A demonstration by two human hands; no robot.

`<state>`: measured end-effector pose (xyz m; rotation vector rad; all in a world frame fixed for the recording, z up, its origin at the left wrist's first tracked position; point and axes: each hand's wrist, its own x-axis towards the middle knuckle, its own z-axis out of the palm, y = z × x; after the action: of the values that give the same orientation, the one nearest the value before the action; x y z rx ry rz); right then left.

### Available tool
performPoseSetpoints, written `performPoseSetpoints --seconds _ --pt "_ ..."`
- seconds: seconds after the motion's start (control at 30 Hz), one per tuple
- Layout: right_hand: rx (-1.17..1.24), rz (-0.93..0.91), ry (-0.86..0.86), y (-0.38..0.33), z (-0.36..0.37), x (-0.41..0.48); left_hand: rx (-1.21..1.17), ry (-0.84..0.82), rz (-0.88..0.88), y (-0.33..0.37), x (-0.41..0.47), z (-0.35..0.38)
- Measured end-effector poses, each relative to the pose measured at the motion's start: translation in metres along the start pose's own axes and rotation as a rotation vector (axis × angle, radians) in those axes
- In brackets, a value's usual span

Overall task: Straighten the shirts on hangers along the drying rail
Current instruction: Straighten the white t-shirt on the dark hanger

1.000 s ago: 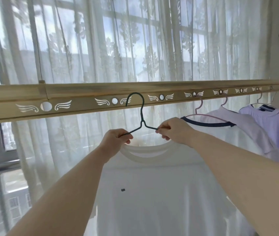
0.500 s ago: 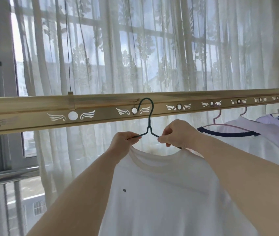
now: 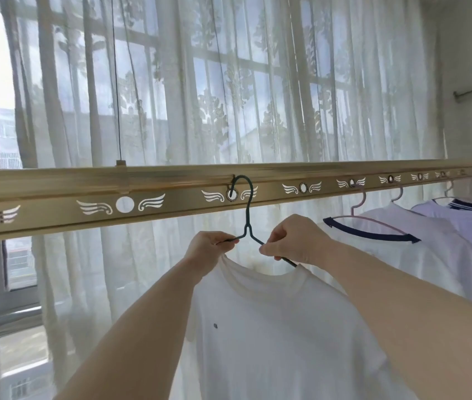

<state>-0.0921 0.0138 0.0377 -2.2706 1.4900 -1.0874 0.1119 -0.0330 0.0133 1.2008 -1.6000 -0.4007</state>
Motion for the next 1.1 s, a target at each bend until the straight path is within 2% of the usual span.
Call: performPoseSetpoints --seconds 0.1,0.4,0.53,0.77,0.97,1.1 --pt "0.045 0.039 0.022 0.0 0.01 0.009 -0.001 -0.041 0.024 -0.011 0.018 -0.004" --pt "0.051 0.072 -0.065 0.004 0.038 0.029 0.033 -0.056 0.003 -0.039 0.033 -0.013" --pt "-0.013 0.106 -0.133 0.009 0.049 0.035 0.085 -0.149 -0.035 -0.057 0.036 -0.018" --pt "-0.138 0.141 0.037 0.028 0.043 0.023 0.062 -0.172 -0.062 -0.057 0.017 -0.01" --pt "-0.344 0.306 0.014 0.063 0.021 -0.013 0.062 -0.11 -0.063 -0.058 0.006 -0.004" --pt "-0.385 0.371 -0.045 0.083 0.005 -0.038 0.114 -0.02 -0.087 -0.055 0.002 0.004"
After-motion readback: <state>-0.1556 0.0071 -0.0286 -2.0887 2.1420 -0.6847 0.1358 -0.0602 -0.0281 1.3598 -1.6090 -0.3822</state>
